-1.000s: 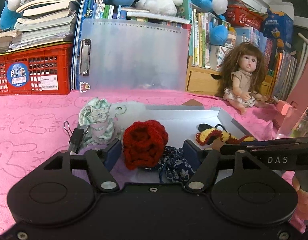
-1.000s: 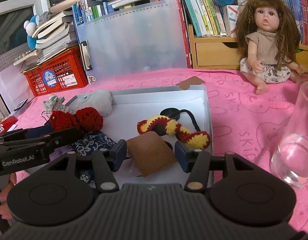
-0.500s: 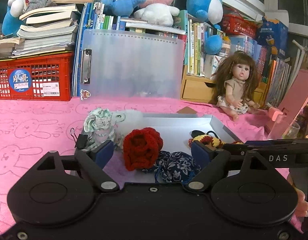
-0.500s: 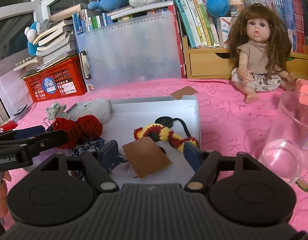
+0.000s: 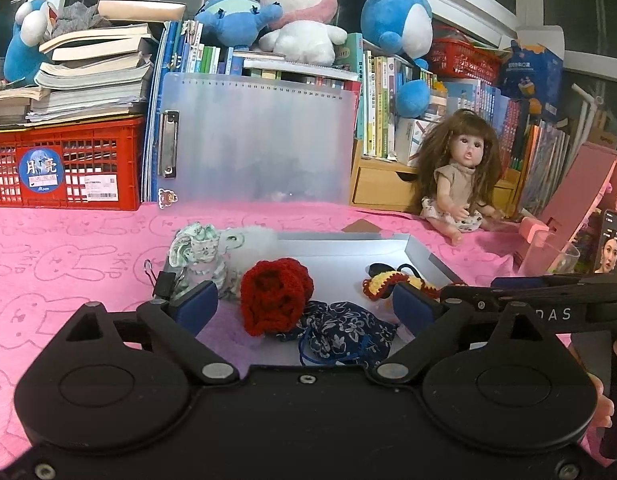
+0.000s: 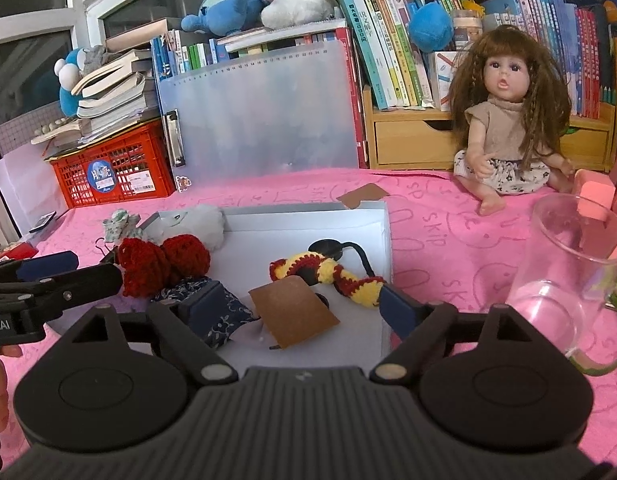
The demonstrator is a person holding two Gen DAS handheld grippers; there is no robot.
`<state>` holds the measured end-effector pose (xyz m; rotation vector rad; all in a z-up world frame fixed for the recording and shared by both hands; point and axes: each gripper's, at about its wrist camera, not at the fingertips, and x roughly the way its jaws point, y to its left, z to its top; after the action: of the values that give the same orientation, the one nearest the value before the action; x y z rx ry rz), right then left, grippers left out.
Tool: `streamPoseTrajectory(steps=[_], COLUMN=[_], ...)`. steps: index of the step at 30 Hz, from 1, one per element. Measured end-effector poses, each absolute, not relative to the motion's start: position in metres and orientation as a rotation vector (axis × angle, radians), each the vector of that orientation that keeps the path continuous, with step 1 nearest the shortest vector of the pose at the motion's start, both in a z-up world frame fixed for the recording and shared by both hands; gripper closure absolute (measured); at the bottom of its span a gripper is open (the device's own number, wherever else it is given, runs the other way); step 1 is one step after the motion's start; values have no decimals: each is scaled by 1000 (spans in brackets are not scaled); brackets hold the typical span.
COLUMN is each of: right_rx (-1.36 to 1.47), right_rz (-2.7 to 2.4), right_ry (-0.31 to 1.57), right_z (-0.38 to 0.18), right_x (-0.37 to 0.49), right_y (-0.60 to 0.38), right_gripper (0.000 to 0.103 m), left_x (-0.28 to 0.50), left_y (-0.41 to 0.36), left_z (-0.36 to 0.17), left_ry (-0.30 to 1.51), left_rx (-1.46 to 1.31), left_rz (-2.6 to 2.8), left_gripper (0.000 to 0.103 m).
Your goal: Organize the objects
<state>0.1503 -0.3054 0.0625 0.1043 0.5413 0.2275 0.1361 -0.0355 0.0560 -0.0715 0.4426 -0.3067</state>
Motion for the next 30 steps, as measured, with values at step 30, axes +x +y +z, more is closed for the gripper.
streamPoseTrajectory(steps=[30], right_rx=[16], right_rz=[220], right_ry=[532], right_z=[60], right_x=[106], right_y=[-290], right_gripper=[2], left_x=[100], left_y=[-21], left_z=[46], left_ry=[481], left_rx=[-93], left_rz=[-311], left_gripper=[2])
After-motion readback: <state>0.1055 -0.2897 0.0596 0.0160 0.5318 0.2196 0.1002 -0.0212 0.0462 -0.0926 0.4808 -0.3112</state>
